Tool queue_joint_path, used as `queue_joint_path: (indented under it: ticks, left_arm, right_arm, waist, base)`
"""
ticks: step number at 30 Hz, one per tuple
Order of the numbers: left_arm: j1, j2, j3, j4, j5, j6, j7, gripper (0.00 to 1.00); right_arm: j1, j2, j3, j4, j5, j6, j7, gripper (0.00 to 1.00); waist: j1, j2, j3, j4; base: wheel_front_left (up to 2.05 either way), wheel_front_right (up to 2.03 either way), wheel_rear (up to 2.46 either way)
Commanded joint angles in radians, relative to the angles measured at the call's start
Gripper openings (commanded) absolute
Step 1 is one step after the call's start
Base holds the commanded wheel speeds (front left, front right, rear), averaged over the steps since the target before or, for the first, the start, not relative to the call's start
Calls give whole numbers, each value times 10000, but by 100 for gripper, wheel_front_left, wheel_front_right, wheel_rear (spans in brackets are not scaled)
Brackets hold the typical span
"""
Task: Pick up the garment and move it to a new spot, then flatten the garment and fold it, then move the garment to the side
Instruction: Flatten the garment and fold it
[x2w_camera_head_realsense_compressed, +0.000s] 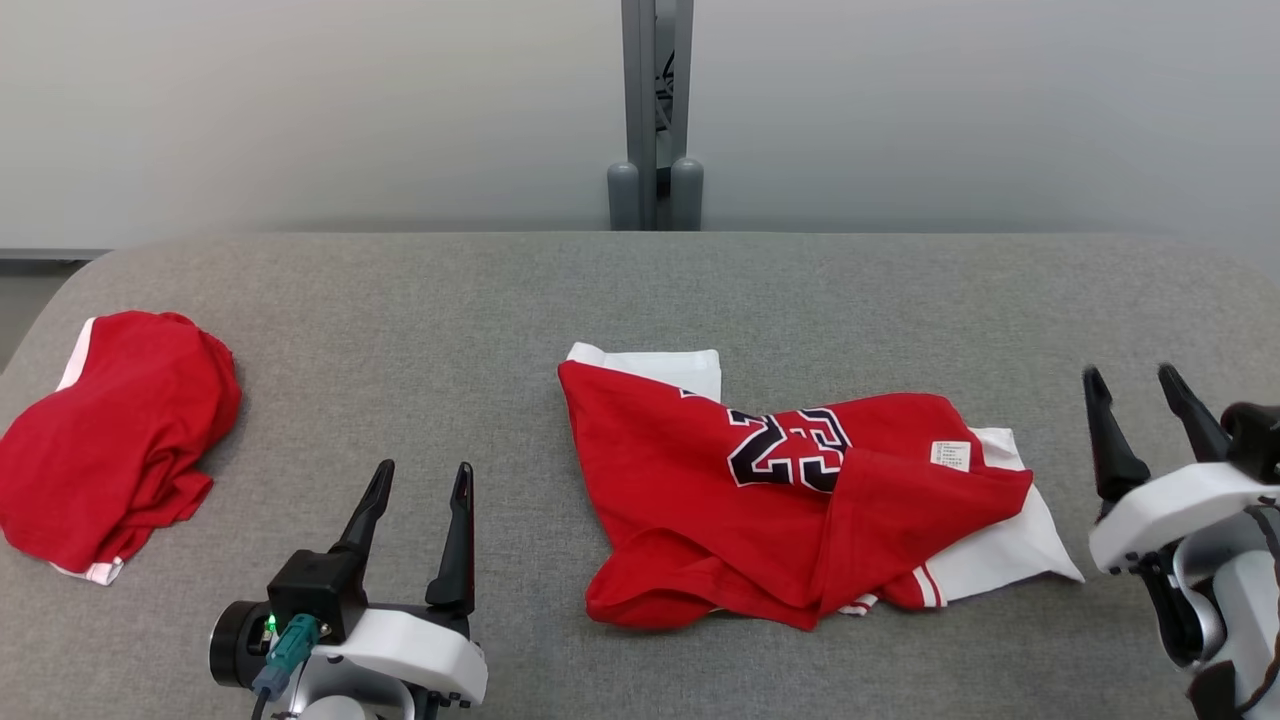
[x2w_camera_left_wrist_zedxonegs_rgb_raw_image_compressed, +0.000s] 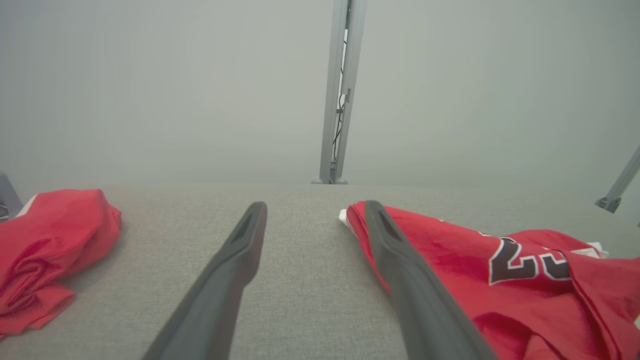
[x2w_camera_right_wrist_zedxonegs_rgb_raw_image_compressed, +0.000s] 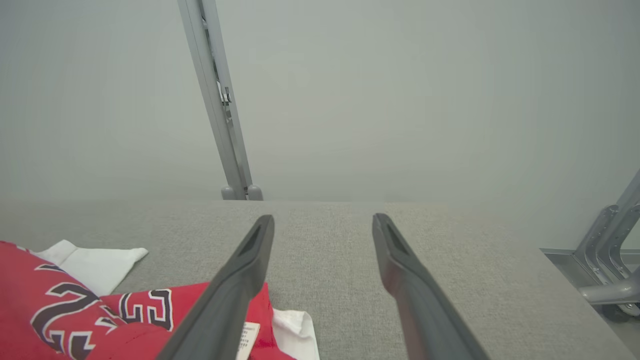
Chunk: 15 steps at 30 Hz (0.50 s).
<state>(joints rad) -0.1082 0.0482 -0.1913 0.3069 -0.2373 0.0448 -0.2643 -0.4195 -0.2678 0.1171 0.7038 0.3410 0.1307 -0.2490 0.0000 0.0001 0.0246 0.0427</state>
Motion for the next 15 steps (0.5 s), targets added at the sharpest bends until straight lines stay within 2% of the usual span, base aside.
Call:
queue_joint_path:
  ticks: [1, 9, 11, 15]
  left_arm:
    - [-44, 39, -7, -24, 11, -4, -7, 100]
    - [2, 38, -148, -208, -32, -23, -7, 100]
    - [22, 41, -185, -241, -29, -28, -7, 100]
    - [83, 38, -281, -270, 0, -41, -7, 100]
  right_arm:
    - [204, 60, -117, -465, -98, 2, -125, 100]
    - [1778, 931, -915, -4511, -603, 2, -164, 100]
    - [2238, 1189, -985, -5017, -710, 2, -165, 100]
    - [2779, 1452, -982, -5257, -1064, 2, -168, 100]
  waist:
    - [0, -1, -79, -64]
    - [0, -1, -124, -14]
    - [0, -1, -101, 34]
    - [0, -1, -59, 104]
  base:
    - [0, 0, 0]
    - [0, 0, 0]
    - [0, 0, 0]
    - [0, 0, 0]
